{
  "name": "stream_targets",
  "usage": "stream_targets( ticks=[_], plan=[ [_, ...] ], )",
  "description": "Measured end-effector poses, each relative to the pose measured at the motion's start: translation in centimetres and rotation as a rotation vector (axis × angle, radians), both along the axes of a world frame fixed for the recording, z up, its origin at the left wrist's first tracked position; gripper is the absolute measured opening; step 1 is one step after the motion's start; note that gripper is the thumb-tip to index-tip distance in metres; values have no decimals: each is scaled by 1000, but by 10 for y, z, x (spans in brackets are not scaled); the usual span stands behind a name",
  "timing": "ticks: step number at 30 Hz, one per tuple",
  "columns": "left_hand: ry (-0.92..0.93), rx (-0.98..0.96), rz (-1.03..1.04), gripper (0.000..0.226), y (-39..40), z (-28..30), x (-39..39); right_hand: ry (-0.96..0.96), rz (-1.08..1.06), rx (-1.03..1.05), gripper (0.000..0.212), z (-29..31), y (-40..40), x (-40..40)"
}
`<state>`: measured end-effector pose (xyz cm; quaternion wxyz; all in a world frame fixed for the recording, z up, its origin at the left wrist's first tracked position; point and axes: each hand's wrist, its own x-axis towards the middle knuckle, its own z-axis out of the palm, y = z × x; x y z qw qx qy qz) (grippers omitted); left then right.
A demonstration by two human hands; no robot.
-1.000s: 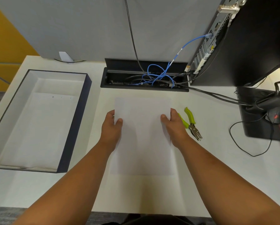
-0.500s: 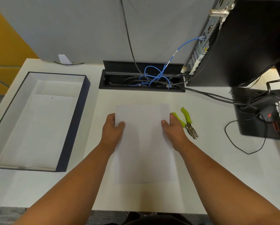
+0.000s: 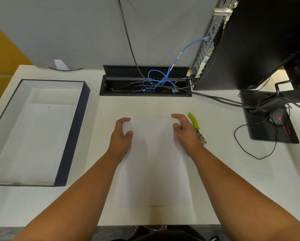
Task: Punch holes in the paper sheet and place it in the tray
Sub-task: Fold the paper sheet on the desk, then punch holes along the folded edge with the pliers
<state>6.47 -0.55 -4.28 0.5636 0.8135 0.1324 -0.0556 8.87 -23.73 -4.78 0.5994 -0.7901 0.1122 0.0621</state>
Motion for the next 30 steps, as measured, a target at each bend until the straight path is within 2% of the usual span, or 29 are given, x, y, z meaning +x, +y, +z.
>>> stream_targets(
  ticks=[3, 7, 9, 13, 17, 19, 22, 24, 27, 28, 30],
  plan=[
    [-5, 20, -6, 43, -2, -2, 3, -62, -6, -196, 26, -2, 2, 4],
    [5, 34, -14, 41, 1, -5, 6, -345, -46, -583, 22, -12, -5, 7],
    [15, 10, -22, 41, 3, -9, 7, -334, -88, -785, 26, -20, -12, 8],
    [23, 3, -26, 42, 5, -13, 7, -125, -36, -838, 45, -30, -22, 5],
    [33, -16, -26, 42, 5, -14, 8, -126, -25, -823, 45, -35, -22, 6],
    [29, -15, -27, 42, 5, -14, 8, -172, -76, -711, 43, -31, -22, 12],
    [13, -5, -37, 42, 2, -13, 8, -181, -118, -373, 43, -16, -18, 27],
    [-3, -8, -43, 42, 1, -14, 7, -25, -184, -20, 41, 2, -7, 35],
    [-30, -1, -51, 43, 1, -17, 3, 235, -306, 690, 29, 24, 12, 40],
    [-36, 0, -53, 43, -1, -17, 2, 281, -325, 815, 24, 29, 16, 40],
    [-49, 19, -62, 42, -3, -16, 0, 315, -333, 936, 20, 31, 24, 39]
  ],
)
